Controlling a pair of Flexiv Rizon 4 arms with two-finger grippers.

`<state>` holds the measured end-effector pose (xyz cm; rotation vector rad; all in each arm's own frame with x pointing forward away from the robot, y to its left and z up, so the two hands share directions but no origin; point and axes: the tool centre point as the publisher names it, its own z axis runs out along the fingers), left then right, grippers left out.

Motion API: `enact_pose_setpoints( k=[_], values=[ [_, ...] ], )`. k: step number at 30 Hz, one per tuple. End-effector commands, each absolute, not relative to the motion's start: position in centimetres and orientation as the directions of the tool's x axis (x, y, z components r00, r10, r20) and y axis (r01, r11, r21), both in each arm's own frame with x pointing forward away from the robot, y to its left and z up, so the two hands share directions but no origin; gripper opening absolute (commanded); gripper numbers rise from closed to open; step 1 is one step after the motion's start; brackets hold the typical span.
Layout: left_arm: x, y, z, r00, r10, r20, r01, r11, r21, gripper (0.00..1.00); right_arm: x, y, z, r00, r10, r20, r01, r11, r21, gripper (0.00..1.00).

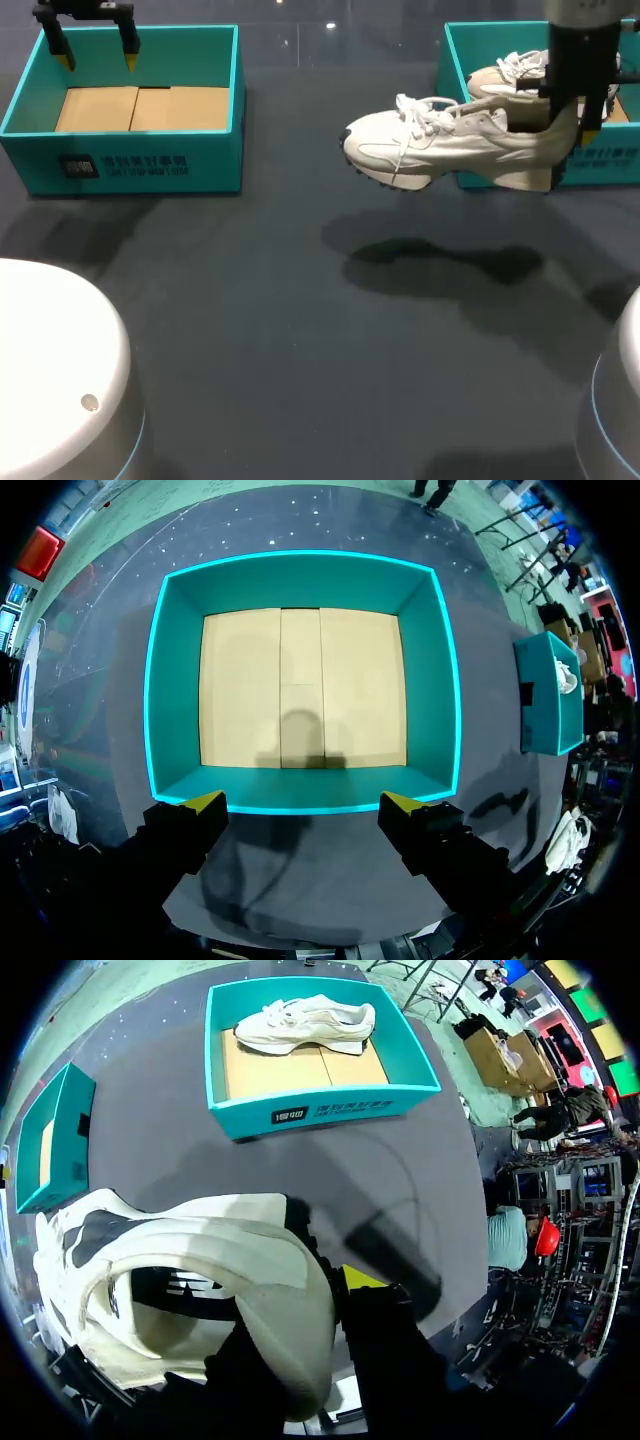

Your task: Take the shoe out of the shoebox, open the shoe tongue, remove and reinsert the insole, then place the shoe into the shoebox

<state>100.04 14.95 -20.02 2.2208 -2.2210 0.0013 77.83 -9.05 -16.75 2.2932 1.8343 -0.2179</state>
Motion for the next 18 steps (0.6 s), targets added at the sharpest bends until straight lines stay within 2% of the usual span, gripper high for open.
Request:
enact_pose_setpoints(
  k=[1,8,14,18],
  values=[
    [100.0,15.0,-20.0,0.000,-1.000,0.000,-1.000,0.000,0.000,1.00,74.6,-7.4,-18.8,0.227,0.944,-0.239,0.972,-0.206,0.111,0.00],
    [100.0,15.0,-20.0,0.000,-1.000,0.000,-1.000,0.000,0.000,1.00,71.6,-4.0,-21.6,0.228,0.934,-0.274,0.971,-0.199,0.128,0.00],
    [100.0,15.0,-20.0,0.000,-1.000,0.000,-1.000,0.000,0.000,1.00,70.1,-1.5,-24.4,0.207,0.942,-0.266,0.978,-0.191,0.086,0.00],
    [100.0,15.0,-20.0,0.000,-1.000,0.000,-1.000,0.000,0.000,1.00,70.1,-1.5,-24.4,0.207,0.942,-0.266,0.978,-0.191,0.086,0.00]
  ],
)
